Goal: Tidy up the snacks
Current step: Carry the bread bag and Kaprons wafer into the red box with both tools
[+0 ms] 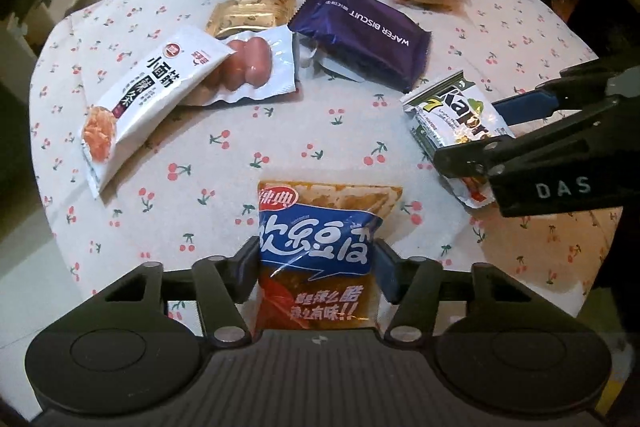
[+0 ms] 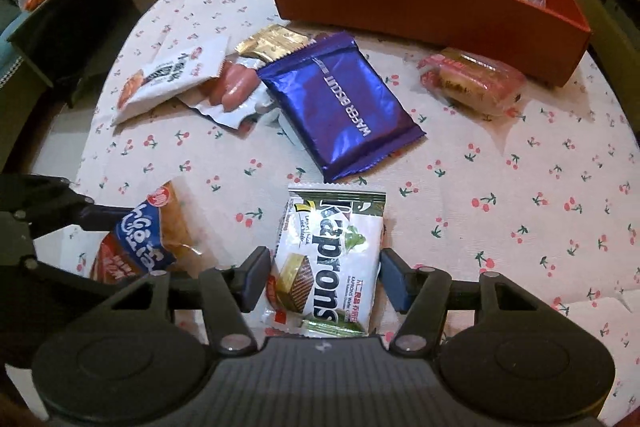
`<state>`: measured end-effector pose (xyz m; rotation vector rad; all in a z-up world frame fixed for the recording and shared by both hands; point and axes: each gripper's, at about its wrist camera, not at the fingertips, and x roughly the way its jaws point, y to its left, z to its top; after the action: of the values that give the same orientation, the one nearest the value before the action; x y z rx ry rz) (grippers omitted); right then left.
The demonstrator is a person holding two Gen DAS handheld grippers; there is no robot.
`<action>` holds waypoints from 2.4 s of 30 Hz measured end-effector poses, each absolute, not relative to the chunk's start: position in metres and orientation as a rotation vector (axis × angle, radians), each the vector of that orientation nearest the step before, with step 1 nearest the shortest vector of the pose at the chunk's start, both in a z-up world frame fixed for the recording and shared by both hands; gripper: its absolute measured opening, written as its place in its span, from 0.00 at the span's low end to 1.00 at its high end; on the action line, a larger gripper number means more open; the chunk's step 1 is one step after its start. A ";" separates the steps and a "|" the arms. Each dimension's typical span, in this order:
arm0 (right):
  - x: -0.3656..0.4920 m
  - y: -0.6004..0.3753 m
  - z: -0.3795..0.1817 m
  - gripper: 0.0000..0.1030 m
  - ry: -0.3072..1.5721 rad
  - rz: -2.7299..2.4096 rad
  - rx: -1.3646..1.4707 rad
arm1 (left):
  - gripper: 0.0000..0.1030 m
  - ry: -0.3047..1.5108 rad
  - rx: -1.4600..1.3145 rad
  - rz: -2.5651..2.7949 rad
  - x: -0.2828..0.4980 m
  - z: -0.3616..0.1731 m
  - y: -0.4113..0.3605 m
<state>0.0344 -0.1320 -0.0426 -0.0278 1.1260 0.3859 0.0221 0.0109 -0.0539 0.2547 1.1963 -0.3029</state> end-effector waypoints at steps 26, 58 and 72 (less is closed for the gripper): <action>0.049 -0.174 0.036 0.64 0.864 0.295 0.105 | 0.58 0.958 0.151 -0.231 0.068 0.028 -0.019; 0.201 -0.202 0.058 0.64 0.772 0.165 0.159 | 0.55 0.845 0.054 -0.183 0.219 0.050 -0.043; 0.243 -0.208 0.037 0.64 0.800 0.146 0.171 | 0.55 0.865 0.067 -0.151 0.258 0.032 -0.053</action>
<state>0.2428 -0.2084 0.0366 0.1713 0.8005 0.1465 0.2580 -0.0527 0.0323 0.0666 0.8653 -0.1514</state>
